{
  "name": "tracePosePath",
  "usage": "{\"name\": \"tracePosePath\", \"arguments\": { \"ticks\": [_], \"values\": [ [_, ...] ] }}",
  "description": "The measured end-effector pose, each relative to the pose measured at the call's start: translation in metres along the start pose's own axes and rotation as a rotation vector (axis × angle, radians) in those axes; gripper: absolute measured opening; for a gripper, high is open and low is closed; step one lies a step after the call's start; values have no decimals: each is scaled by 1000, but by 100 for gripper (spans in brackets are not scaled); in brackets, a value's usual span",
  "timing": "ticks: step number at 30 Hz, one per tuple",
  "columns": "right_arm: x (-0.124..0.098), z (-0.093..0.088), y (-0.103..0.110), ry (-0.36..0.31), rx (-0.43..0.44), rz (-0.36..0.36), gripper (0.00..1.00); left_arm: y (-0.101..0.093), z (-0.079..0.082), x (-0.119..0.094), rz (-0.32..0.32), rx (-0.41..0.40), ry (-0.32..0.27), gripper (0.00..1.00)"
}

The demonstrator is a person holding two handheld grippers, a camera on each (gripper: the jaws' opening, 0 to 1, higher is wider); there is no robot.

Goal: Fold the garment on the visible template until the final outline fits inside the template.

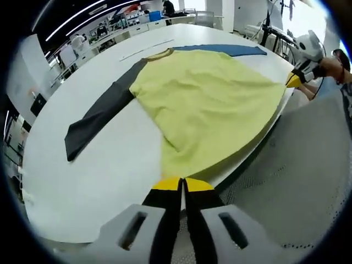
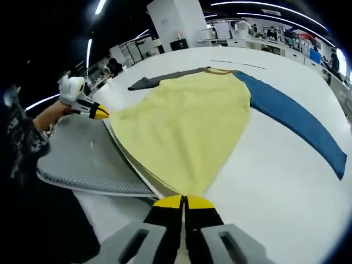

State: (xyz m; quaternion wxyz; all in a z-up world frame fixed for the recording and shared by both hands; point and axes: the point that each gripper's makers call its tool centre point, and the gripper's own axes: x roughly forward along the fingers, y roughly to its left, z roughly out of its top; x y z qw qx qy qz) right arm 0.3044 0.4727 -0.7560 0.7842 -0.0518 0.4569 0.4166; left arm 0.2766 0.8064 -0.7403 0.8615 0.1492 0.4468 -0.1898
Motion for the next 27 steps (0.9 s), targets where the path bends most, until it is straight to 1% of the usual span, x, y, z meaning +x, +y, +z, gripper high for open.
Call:
{"name": "tracePosePath", "arguments": {
  "ticks": [2,4,6,8,9,10,12,13,16,18,21,27],
  "values": [
    [0,3,2,-12,41,7,0,-1,0,-2,-4,-4,5,0],
    [-2,7,1,-28,58,3,0,0,1,-5,-5,-4,5,7],
    [-6,10,-1,-31,71,-4,7,1,3,-8,-13,-27,-3,16],
    [-9,12,-6,-32,78,-21,11,5,9,-9,-7,-56,-34,18],
    [-12,16,-10,-48,86,-36,11,11,12,-7,9,-72,-55,18],
    [-13,18,-12,-57,93,-41,12,14,13,-6,20,-85,-59,17],
    [-14,23,-14,-75,142,-38,17,20,17,-2,35,-96,-73,19],
    [-16,28,-16,-98,153,-41,19,25,21,1,53,-106,-85,19],
    [-16,31,-21,-107,159,-51,20,33,24,6,75,-121,-87,16],
    [-13,33,-25,-104,163,-70,22,37,30,10,79,-126,-97,15],
    [-12,37,-26,-109,164,-74,22,42,36,20,84,-135,-102,12],
    [-6,45,-30,-119,157,-83,22,43,35,37,67,-146,-87,11]
  ]
}}
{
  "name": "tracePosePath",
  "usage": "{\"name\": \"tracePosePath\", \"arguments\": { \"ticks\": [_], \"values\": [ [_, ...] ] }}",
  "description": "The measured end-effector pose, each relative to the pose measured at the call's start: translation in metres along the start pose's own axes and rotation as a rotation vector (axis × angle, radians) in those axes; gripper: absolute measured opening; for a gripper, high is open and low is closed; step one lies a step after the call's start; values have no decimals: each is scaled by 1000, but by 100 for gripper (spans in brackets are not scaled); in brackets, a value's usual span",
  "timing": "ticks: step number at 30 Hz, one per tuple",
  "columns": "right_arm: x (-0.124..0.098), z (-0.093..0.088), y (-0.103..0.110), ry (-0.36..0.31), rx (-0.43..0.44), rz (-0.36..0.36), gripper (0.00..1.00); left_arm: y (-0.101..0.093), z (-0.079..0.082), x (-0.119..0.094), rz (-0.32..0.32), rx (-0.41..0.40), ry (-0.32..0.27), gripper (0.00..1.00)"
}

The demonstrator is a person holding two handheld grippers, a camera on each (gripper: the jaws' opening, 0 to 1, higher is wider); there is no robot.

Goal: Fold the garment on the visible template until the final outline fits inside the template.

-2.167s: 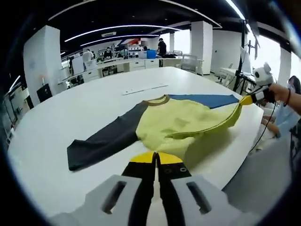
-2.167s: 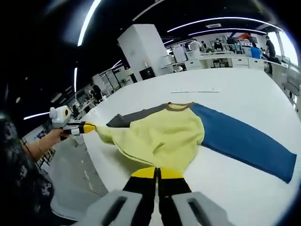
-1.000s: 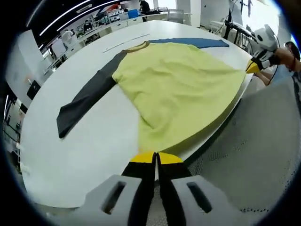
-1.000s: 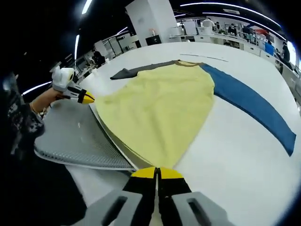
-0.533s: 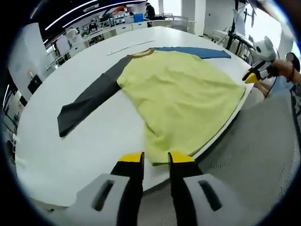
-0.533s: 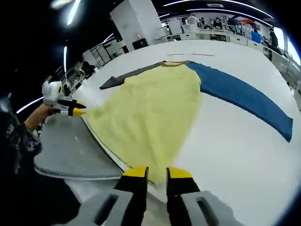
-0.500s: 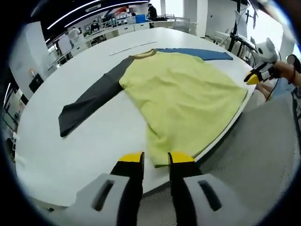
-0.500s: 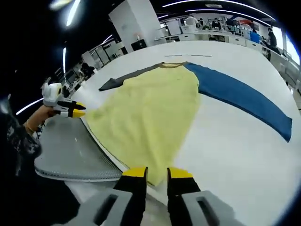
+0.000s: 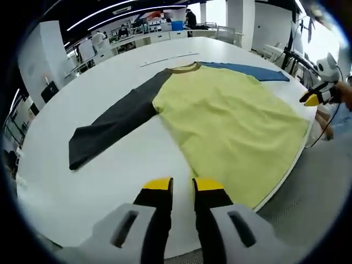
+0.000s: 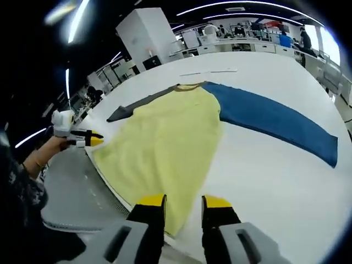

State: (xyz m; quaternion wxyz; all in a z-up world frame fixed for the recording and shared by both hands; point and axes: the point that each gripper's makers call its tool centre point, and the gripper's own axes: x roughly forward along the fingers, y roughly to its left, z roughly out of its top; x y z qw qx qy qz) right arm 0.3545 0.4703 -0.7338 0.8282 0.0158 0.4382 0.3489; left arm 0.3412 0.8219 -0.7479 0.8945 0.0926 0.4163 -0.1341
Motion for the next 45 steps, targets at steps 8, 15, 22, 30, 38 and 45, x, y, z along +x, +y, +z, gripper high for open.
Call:
{"name": "tracePosePath", "arguments": {
  "ticks": [8,15,22,30,38,45],
  "values": [
    [13,8,-10,-13,3,-20,22,-6,-8,16,-38,-17,28,10],
    [28,24,-24,-22,-12,-41,22,-12,-13,23,-60,-44,47,7],
    [52,51,-43,-59,-7,-47,21,-16,-12,22,-72,-84,41,1],
    [83,84,-60,-93,-39,-56,21,-16,-12,23,-71,-81,40,0],
    [107,108,-62,-105,-17,-33,10,-6,-14,12,6,-83,58,0],
    [112,107,-69,-76,-2,-84,0,3,-4,-12,76,-135,-28,0]
  ]
}}
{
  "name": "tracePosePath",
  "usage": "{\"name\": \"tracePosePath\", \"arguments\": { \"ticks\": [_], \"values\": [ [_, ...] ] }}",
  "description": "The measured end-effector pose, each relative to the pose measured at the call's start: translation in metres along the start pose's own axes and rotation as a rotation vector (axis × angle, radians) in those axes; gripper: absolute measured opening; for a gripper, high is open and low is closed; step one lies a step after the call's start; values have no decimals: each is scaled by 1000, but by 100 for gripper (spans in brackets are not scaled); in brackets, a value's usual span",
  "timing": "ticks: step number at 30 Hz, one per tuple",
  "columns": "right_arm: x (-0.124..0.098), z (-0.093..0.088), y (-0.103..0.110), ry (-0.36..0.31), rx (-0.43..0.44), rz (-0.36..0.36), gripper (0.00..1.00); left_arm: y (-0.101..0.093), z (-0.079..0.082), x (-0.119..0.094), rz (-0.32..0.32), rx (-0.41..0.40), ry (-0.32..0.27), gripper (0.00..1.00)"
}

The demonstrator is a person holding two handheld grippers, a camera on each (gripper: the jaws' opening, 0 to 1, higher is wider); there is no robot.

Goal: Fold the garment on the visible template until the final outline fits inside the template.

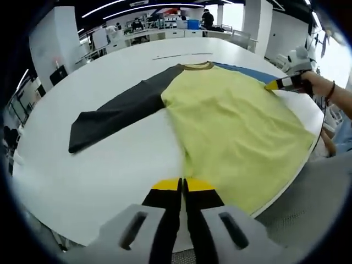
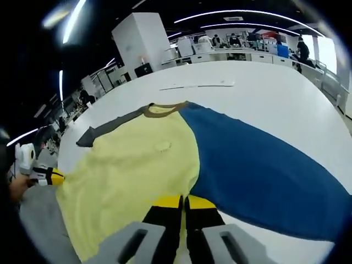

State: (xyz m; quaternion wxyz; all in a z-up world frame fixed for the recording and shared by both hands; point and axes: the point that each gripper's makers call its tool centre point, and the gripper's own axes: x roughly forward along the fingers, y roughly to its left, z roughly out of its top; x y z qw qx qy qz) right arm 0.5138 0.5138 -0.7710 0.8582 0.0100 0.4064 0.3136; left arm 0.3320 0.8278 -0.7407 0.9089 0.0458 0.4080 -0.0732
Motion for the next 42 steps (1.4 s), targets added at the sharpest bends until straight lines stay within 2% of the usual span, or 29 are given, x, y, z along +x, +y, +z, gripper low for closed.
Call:
{"name": "tracePosePath", "arguments": {
  "ticks": [4,7,11,16,26,28,30,34,36,39,42],
  "values": [
    [-4,-2,-2,-1,19,-12,0,5,-5,-5,41,-58,-1,0],
    [-4,-3,0,4,11,-13,0,5,-15,2,41,-81,32,0],
    [-4,-3,-1,8,12,-24,0,3,-22,7,44,-75,74,0],
    [-3,-5,-2,20,0,-37,0,1,-28,11,47,-84,93,0],
    [-3,-4,-2,17,-28,-42,0,0,-30,14,55,-76,103,0],
    [-5,-3,-2,12,-35,-42,5,1,-28,14,55,-61,96,0],
    [-9,1,-4,-11,-4,-40,19,3,-23,12,58,-49,78,8],
    [-24,9,-11,-51,42,-58,31,9,-5,8,59,-13,5,34],
    [-33,10,-21,-61,63,-92,43,11,2,5,61,-7,-24,45],
    [-46,10,-35,-72,96,-128,55,14,11,3,45,-22,-68,55],
    [-60,7,-51,-73,138,-166,62,13,19,-2,32,-21,-105,66]
  ]
}}
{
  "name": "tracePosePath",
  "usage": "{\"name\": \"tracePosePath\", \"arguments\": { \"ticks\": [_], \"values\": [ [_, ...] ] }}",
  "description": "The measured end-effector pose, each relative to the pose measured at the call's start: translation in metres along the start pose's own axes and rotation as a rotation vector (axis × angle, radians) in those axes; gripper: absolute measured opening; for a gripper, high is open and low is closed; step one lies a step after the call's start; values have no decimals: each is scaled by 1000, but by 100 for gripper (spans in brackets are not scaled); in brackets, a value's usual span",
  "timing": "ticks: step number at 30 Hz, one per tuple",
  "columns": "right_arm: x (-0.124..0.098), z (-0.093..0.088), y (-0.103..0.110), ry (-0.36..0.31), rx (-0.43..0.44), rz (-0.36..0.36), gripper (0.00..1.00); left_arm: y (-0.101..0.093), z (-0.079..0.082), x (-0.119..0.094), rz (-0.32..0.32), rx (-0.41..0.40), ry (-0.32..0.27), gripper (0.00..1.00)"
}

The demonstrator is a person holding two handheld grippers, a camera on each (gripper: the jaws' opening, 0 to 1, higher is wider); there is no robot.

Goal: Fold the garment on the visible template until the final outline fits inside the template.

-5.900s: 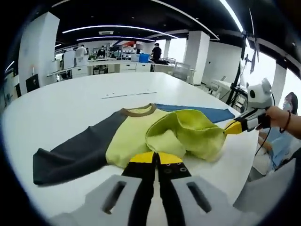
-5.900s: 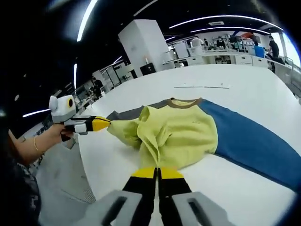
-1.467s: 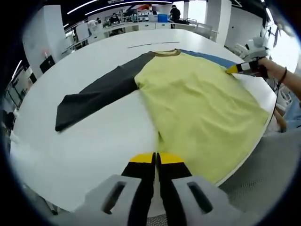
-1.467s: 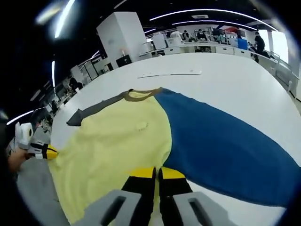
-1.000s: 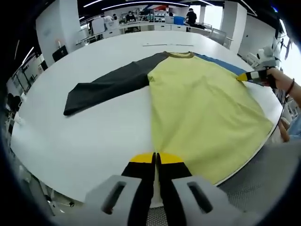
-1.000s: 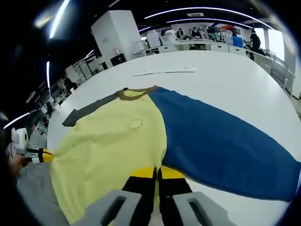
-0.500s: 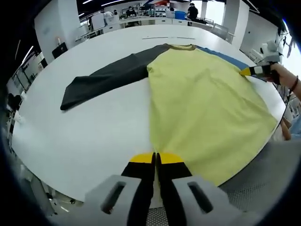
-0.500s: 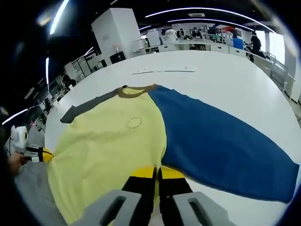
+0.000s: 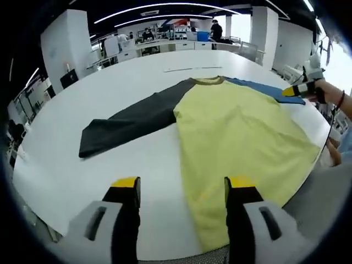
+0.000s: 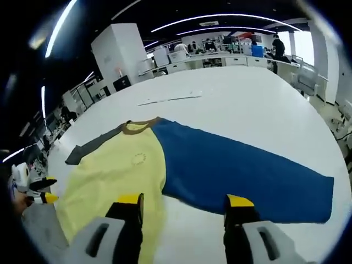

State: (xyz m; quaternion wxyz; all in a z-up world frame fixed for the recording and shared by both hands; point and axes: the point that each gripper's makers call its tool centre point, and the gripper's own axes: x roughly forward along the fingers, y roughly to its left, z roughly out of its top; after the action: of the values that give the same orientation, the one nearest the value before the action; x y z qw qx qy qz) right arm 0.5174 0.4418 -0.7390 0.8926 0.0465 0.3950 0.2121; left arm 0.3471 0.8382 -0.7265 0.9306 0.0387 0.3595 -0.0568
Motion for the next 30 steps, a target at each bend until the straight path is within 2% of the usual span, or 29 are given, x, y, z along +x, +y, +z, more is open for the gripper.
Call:
{"name": "tracePosePath", "arguments": {
  "ticks": [7,10,13,18,30],
  "values": [
    [-23,-6,-52,4,73,-97,66,9,16,-4,4,-14,-81,89],
    [-32,-9,-73,7,86,-138,67,11,20,-5,3,-16,-99,94],
    [-40,-12,-95,8,101,-186,65,14,19,-6,13,6,-91,99],
    [-52,-19,-131,4,101,-274,63,15,15,-8,6,8,-77,99],
    [-81,-42,-156,5,170,-366,54,17,20,-14,12,38,-89,99]
  ]
}}
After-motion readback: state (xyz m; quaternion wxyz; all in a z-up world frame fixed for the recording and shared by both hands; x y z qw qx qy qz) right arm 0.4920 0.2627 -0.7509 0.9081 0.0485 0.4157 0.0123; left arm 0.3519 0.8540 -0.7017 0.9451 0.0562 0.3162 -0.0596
